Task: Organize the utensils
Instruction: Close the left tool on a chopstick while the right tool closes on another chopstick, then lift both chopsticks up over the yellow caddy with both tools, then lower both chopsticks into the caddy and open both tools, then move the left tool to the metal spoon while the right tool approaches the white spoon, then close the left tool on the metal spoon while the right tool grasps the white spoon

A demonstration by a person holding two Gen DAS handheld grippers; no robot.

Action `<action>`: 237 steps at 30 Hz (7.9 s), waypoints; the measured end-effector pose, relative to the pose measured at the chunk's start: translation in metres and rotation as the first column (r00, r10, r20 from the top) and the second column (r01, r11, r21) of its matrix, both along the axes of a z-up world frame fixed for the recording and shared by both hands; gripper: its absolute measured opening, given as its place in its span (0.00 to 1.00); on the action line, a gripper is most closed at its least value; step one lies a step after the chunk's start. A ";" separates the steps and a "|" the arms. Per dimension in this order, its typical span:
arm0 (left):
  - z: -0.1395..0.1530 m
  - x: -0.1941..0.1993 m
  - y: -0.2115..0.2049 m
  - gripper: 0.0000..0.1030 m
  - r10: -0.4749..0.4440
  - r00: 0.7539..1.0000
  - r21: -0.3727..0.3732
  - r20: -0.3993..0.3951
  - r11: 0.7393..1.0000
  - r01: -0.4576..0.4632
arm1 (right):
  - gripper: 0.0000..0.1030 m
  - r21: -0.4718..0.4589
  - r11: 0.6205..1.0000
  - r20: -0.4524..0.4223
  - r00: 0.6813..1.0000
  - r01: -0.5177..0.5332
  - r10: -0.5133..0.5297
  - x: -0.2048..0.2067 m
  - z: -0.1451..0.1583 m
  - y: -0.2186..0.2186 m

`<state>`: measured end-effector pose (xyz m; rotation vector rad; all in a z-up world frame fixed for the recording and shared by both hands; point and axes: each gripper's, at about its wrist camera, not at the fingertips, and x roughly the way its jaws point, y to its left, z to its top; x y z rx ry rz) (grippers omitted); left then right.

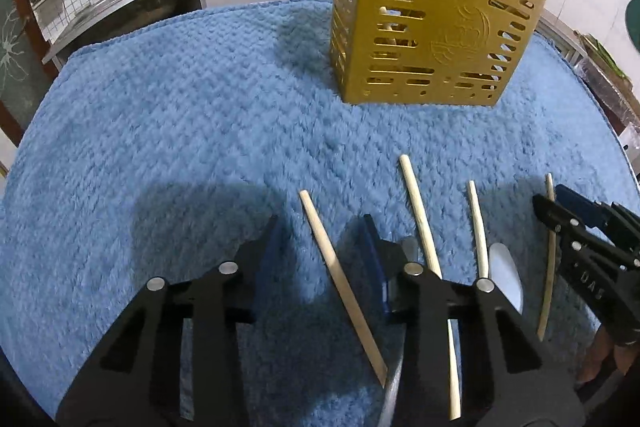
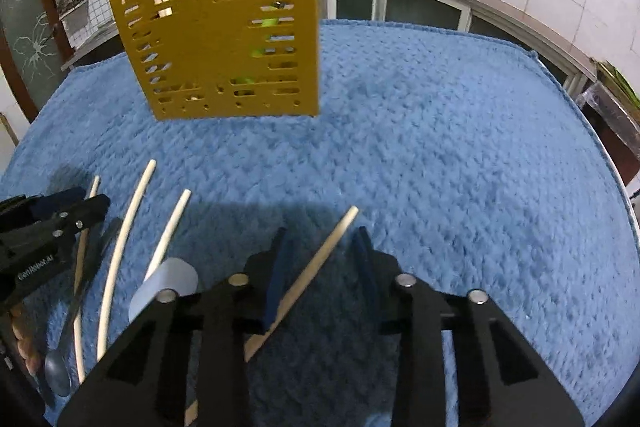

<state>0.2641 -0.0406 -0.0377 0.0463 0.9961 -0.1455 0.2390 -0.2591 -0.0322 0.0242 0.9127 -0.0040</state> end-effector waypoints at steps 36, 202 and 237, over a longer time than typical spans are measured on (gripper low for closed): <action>-0.003 -0.006 -0.012 0.07 0.032 0.996 0.050 0.078 0.998 -0.036 | 0.10 0.033 0.998 0.046 0.997 0.057 -0.058 0.008 -0.002 0.009; 0.040 -0.028 0.064 0.95 0.067 0.988 -0.093 0.136 0.994 -0.055 | 0.83 0.031 0.999 0.178 0.983 0.041 -0.046 -0.051 0.031 0.003; 0.000 -0.016 0.038 0.15 -0.029 0.999 -0.077 -0.026 0.997 0.027 | 0.32 0.112 0.993 -0.027 0.999 -0.040 0.043 -0.024 0.001 0.048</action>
